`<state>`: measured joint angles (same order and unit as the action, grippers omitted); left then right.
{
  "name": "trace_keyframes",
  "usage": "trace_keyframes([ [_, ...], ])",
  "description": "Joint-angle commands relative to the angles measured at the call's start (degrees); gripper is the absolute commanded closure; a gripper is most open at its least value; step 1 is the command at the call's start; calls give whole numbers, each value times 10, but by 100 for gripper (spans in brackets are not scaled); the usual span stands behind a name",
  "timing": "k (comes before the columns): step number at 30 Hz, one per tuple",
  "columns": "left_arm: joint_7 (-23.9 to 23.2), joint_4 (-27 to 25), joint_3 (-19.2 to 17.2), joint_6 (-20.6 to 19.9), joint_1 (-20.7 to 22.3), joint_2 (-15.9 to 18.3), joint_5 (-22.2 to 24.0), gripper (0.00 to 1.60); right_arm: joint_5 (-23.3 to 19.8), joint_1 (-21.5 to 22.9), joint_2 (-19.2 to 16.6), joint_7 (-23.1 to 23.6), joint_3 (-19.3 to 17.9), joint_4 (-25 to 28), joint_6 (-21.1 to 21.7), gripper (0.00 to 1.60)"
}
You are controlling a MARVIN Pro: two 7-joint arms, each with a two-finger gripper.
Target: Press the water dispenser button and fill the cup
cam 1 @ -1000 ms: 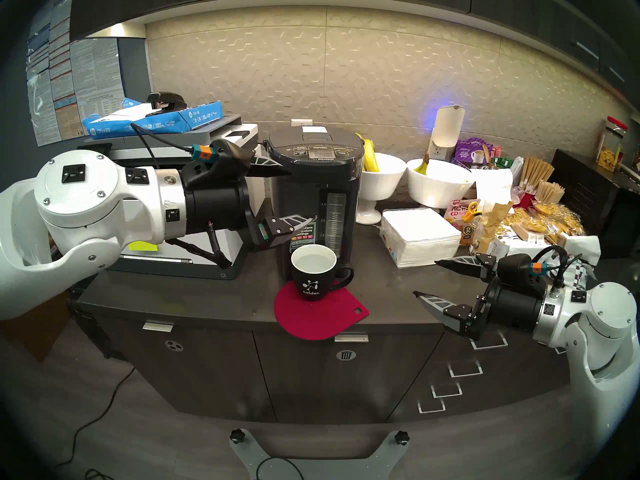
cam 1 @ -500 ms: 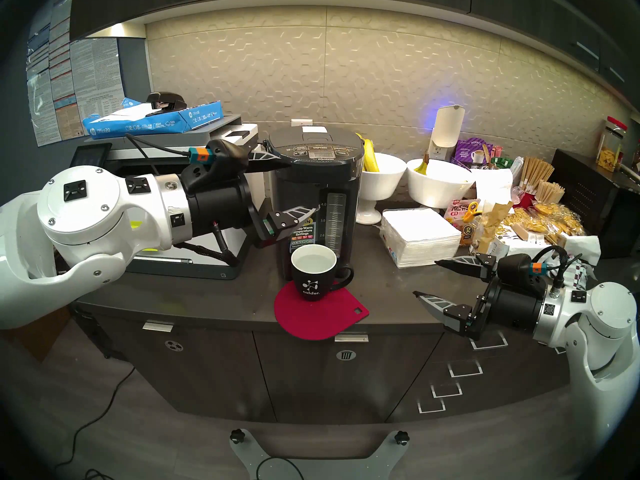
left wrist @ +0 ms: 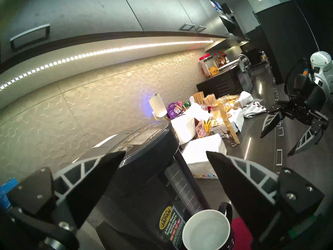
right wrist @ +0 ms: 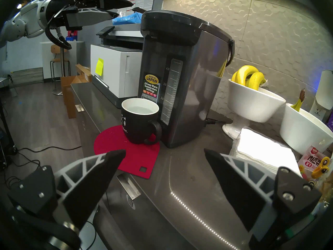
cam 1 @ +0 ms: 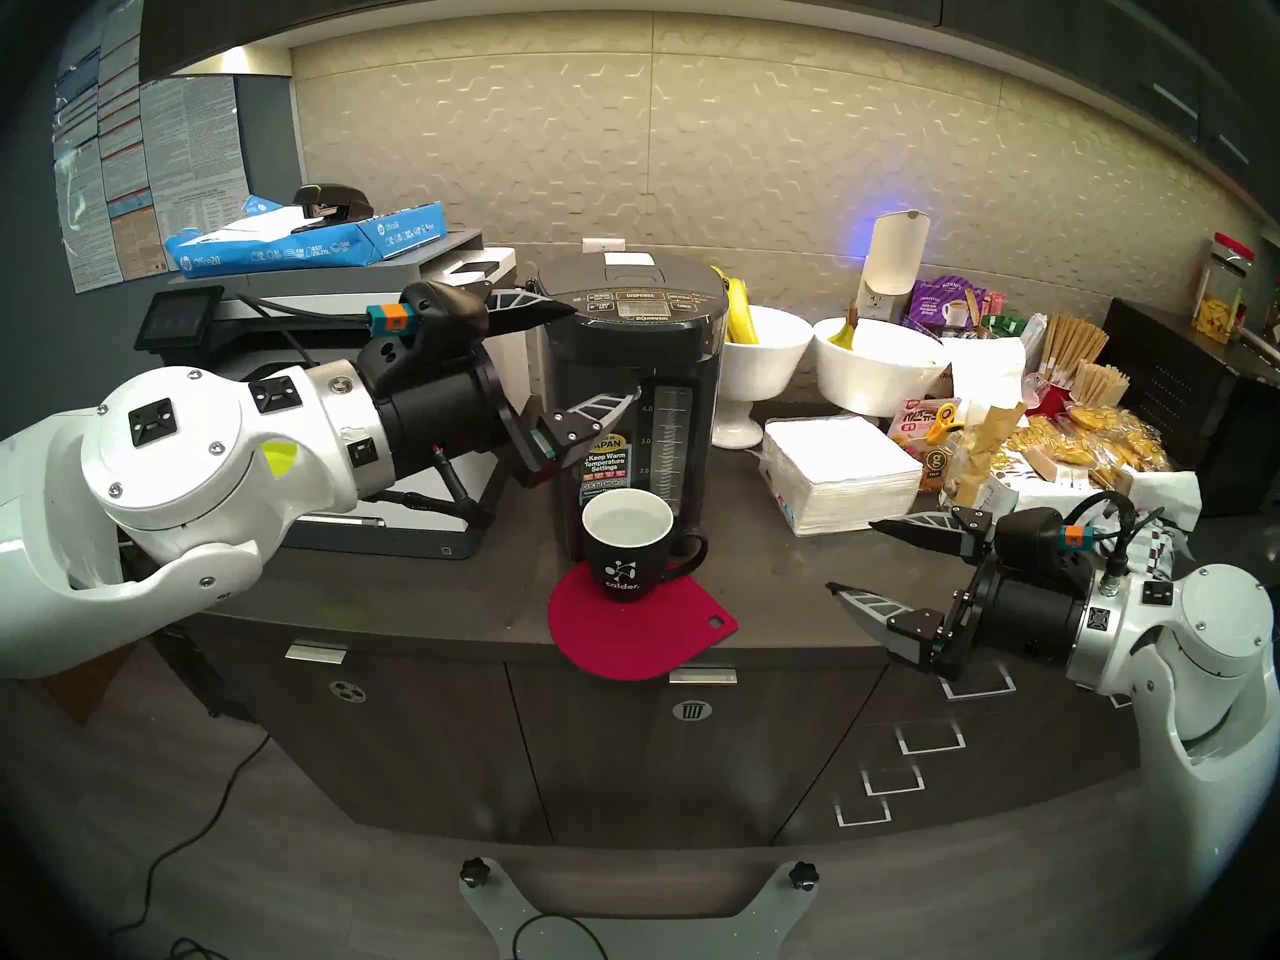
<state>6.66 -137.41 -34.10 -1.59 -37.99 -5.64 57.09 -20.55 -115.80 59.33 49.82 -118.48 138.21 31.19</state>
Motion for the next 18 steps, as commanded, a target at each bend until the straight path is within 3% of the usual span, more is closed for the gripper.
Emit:
trace_keyframes([
  [1, 39, -7, -2, 41, -12, -1, -11, 0, -1, 2, -1, 0, 0, 5, -1, 0],
  [18, 132, -18, 9, 122, -54, -1, -49, 0, -1, 3, -1, 1, 0, 6, -1, 0],
])
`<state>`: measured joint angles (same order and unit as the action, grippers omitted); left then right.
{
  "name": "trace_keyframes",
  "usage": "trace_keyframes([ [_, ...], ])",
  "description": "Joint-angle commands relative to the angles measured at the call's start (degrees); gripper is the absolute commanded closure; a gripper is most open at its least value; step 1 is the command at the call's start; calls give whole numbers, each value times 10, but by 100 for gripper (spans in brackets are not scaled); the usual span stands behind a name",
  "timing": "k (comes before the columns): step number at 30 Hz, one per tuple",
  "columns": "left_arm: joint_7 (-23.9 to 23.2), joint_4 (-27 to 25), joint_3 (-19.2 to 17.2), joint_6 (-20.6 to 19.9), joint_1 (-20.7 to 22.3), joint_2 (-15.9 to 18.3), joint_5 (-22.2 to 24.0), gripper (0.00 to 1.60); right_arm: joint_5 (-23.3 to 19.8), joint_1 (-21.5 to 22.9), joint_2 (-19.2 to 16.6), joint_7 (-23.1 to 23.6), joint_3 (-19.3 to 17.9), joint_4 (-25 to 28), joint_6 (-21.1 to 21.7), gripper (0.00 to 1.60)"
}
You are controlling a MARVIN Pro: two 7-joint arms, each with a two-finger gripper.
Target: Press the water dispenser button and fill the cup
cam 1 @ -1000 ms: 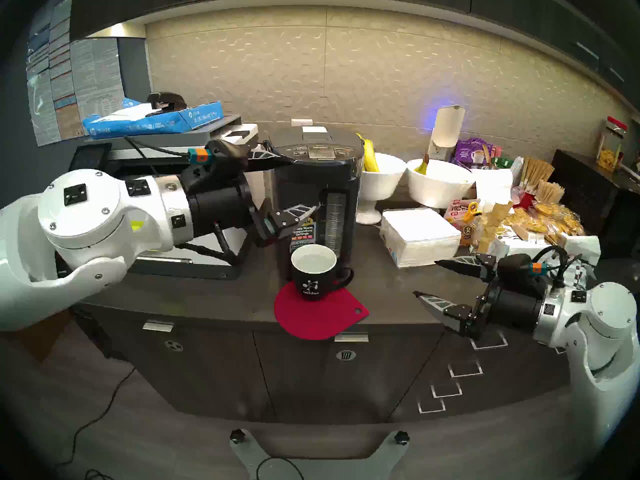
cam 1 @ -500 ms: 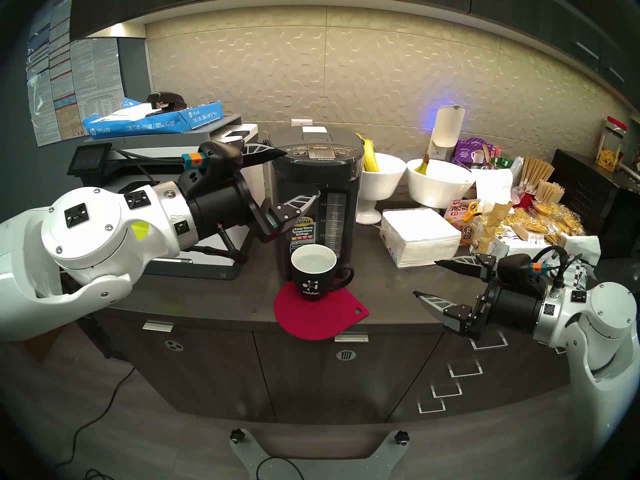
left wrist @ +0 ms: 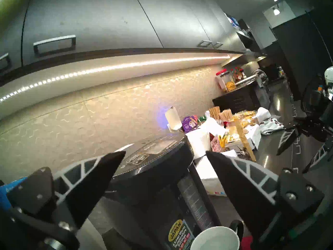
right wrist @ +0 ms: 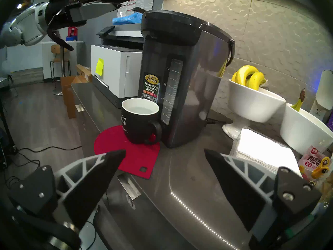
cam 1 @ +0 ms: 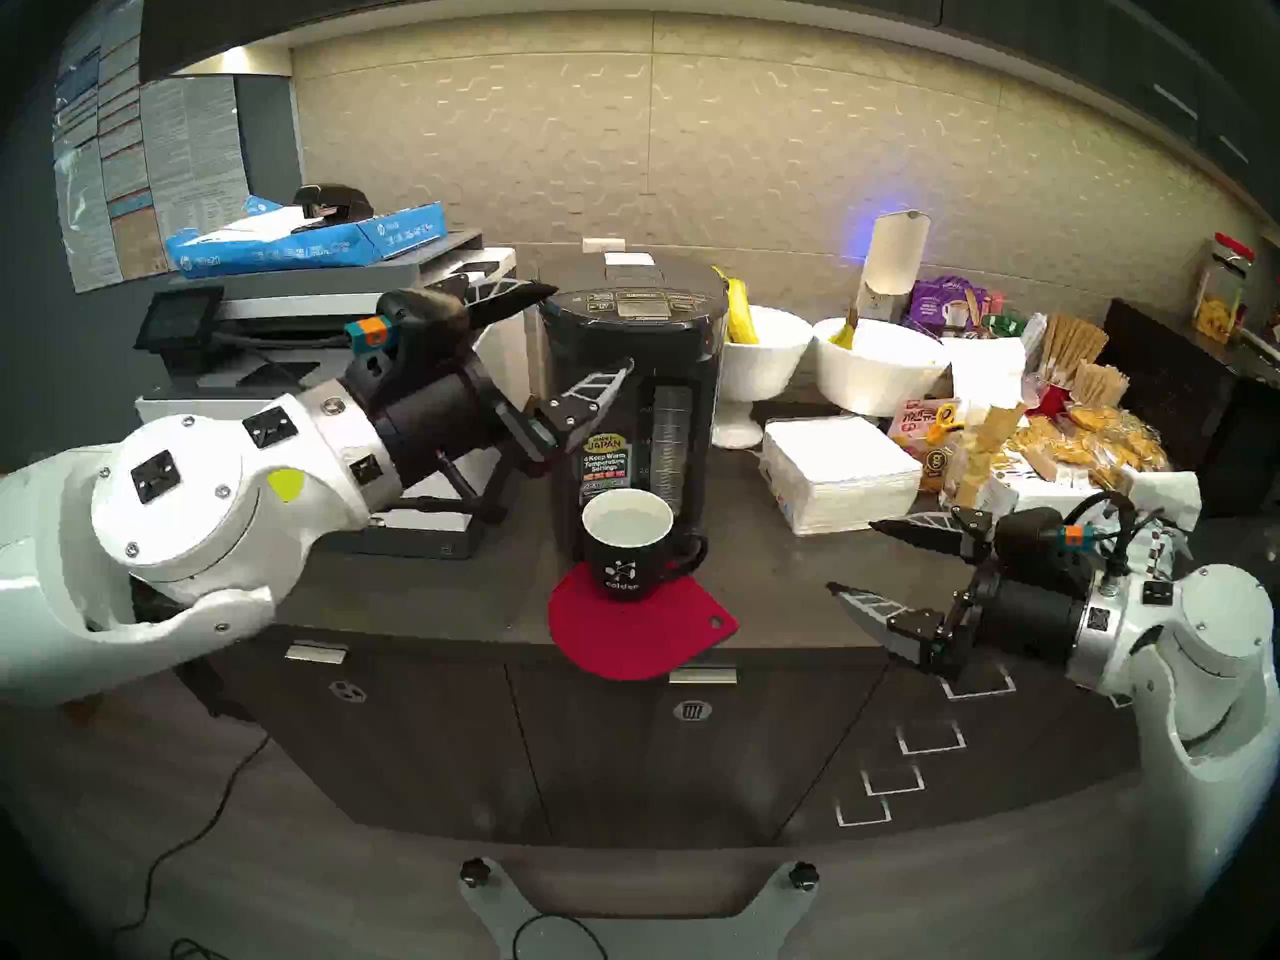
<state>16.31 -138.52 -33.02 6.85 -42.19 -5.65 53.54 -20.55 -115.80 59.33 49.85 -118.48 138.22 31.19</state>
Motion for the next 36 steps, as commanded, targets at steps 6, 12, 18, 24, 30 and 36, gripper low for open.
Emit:
trace_keyframes([
  [6, 62, -10, 2, 61, -24, -1, -27, 0, -1, 3, -1, 0, 0, 6, -1, 0],
  [12, 102, -13, 7, 95, -41, -1, -49, 0, -1, 3, -1, 0, 0, 6, -1, 0],
  [18, 132, -15, 11, 120, -54, -1, -67, 0, -1, 3, -1, 0, 0, 6, -1, 0],
  [24, 171, -15, 16, 153, -72, -1, -94, 0, -1, 3, -1, 1, 0, 6, -1, 0],
  [30, 204, -15, 20, 180, -87, -1, -121, 0, -1, 3, -1, 1, 0, 6, -1, 0],
  [36, 236, -15, 24, 206, -102, -1, -150, 0, -1, 3, -1, 1, 0, 6, -1, 0],
])
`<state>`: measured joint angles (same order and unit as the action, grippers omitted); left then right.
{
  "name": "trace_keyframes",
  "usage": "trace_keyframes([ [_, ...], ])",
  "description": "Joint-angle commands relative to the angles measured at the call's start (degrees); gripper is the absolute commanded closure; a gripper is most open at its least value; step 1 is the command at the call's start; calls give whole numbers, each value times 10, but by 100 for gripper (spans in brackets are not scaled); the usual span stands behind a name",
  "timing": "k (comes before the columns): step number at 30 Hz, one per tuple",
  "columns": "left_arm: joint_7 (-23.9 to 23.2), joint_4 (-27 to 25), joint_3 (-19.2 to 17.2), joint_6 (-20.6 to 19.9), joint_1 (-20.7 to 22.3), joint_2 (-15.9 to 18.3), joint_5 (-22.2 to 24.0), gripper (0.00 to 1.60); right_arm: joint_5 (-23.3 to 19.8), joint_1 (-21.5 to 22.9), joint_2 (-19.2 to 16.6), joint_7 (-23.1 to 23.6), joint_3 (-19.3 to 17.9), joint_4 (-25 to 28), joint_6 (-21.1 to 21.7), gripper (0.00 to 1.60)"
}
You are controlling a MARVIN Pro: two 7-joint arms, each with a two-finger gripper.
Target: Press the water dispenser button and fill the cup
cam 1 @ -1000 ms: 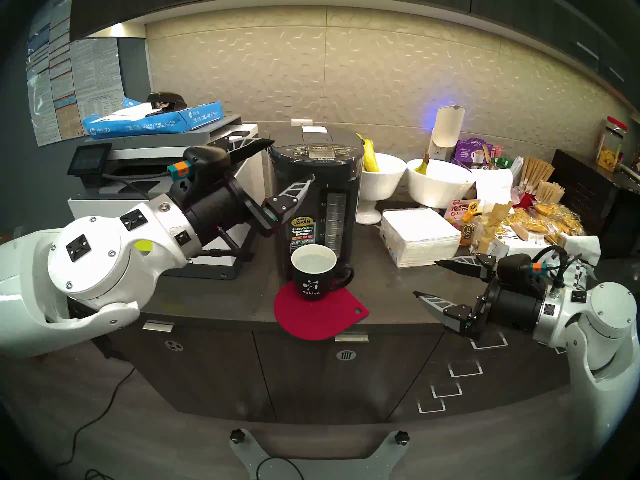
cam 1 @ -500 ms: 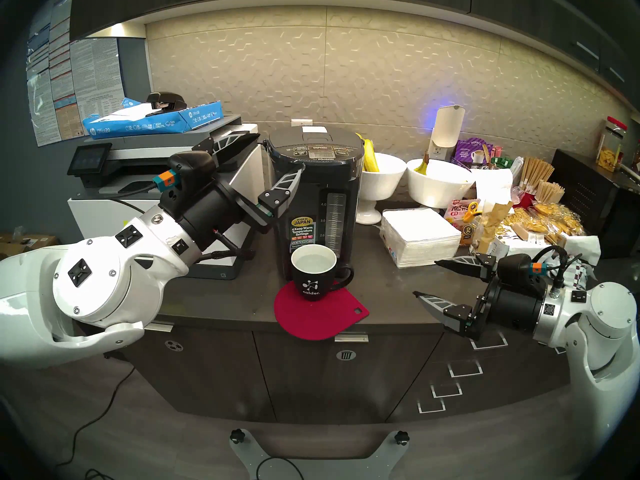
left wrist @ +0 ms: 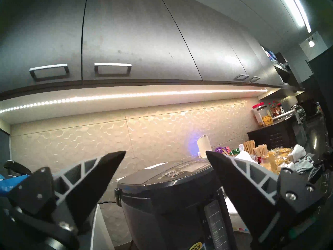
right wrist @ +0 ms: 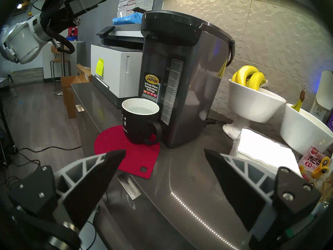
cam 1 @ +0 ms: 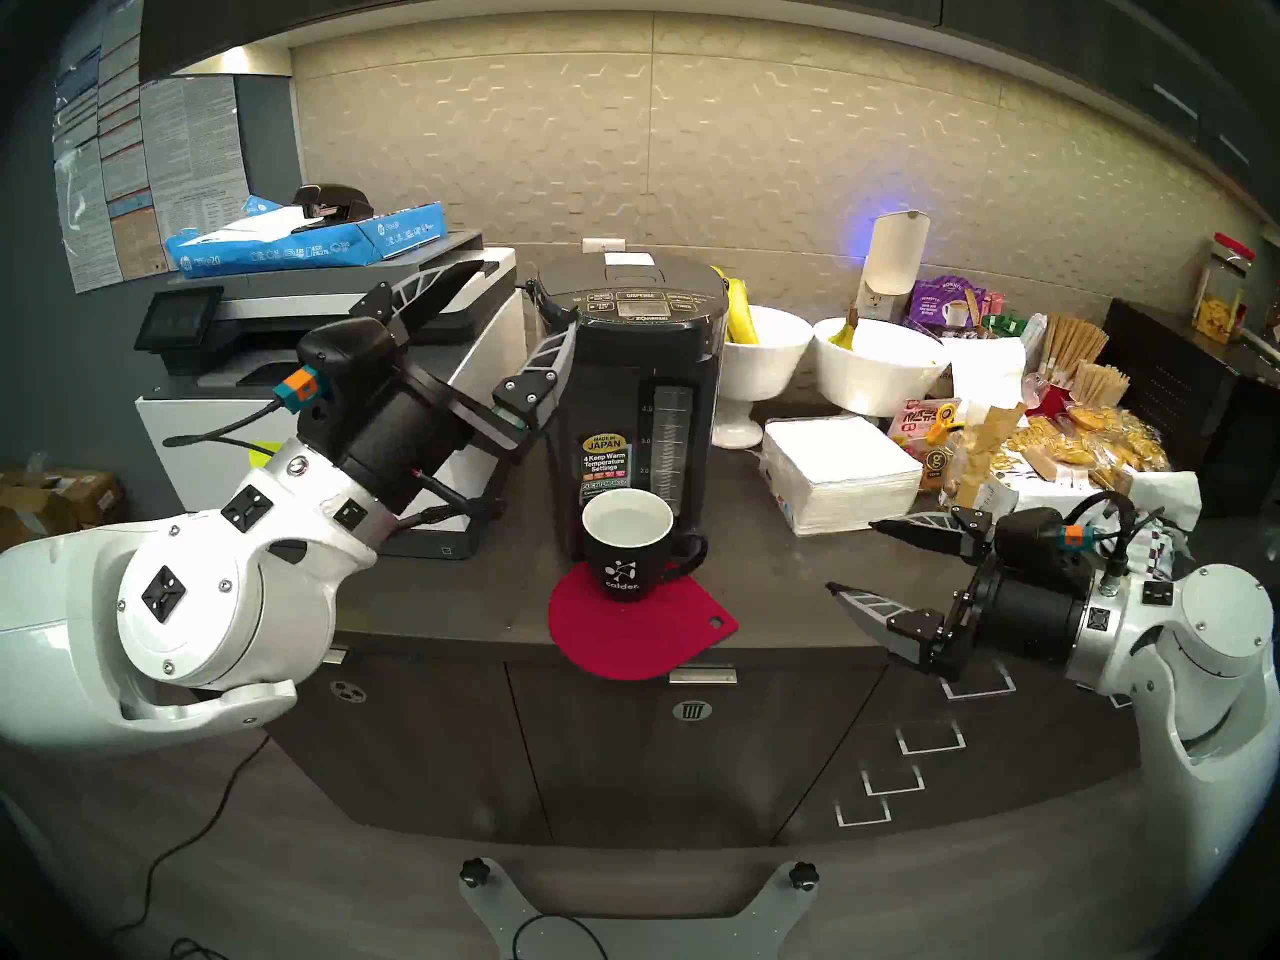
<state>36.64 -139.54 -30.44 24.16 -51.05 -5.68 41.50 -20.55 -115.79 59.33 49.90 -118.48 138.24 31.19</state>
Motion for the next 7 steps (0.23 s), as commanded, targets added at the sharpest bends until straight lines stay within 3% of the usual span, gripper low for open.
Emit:
trace_keyframes([
  [1, 38, -5, -1, 37, -16, -1, -34, 0, -1, 3, -1, 0, 0, 6, -1, 0],
  [7, 65, -5, 2, 57, -29, -1, -62, 0, -1, 3, -1, 0, 0, 6, -1, 0],
])
